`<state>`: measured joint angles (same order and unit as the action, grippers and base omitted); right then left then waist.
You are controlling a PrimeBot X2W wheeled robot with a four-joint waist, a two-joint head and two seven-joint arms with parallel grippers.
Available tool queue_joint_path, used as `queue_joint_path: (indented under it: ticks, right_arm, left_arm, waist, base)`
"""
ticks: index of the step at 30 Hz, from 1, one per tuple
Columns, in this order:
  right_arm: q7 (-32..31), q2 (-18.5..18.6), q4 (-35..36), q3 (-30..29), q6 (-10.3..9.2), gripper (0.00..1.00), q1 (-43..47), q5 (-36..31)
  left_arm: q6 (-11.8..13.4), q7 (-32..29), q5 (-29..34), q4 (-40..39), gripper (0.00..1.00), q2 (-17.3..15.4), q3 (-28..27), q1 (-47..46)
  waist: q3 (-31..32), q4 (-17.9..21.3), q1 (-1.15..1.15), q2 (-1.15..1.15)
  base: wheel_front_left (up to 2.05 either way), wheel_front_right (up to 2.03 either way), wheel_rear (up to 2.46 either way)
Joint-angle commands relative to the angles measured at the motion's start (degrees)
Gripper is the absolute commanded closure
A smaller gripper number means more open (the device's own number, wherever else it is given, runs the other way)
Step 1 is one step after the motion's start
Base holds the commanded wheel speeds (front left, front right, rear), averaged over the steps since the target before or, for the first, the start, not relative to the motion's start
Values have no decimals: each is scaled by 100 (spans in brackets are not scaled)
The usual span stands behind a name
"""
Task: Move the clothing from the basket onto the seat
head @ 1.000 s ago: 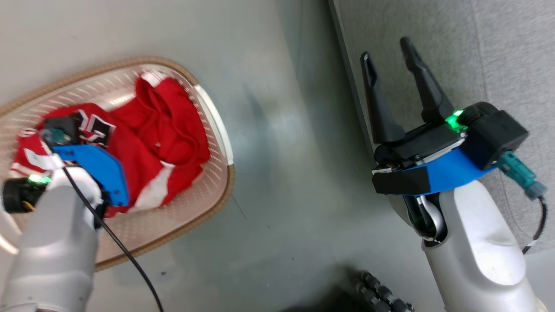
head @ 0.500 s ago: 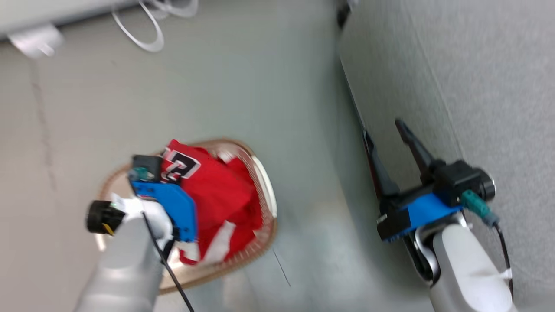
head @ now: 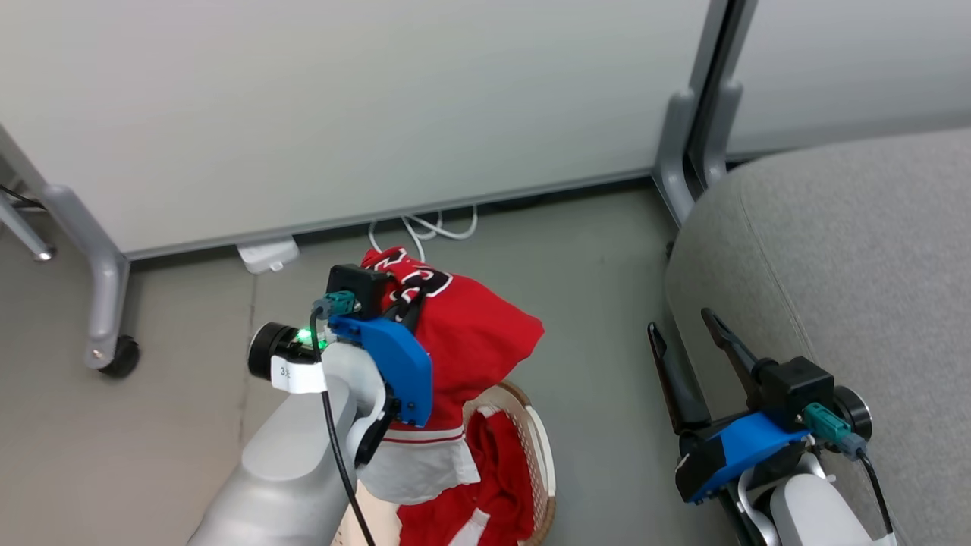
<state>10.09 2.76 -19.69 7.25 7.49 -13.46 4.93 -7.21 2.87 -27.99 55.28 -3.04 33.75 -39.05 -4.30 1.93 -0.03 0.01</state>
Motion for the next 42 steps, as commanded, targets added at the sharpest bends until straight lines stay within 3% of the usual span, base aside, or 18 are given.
queue_joint_path:
  ticks: [1, 13, 24, 33, 42]
  right_arm:
    - [-29, 22, 31, -5, 1, 0, 116, 8]
    - [-229, 21, 309, 7, 1, 0, 439, 96]
    - [-301, 22, 428, 74, 1, 0, 427, 134]
    - [-542, 19, 220, 1073, 1, 0, 110, 568]
    - [-571, 20, -668, 1644, 1, 0, -518, 1020]
  left_arm:
    - [-39, -4, -84, -86, 100, 8, 53, -69]
    - [-40, -172, -731, -801, 100, 16, 703, -581]
    - [-38, -86, -1056, -790, 100, 16, 920, -610]
    - [-5, -22, -1295, -868, 100, 15, 1188, -719]
    - [70, 19, -1550, -1121, 100, 15, 1536, -828]
  waist:
    - [360, -264, 3, -1]
    - [635, -349, 3, -1]
    - [597, -185, 3, -1]
    - [591, -140, 3, -1]
    - [575, -244, 3, -1]
  base:
    - [0, 0, 0]
    - [0, 0, 0]
    - [0, 0, 0]
    - [0, 0, 0]
    - [0, 0, 0]
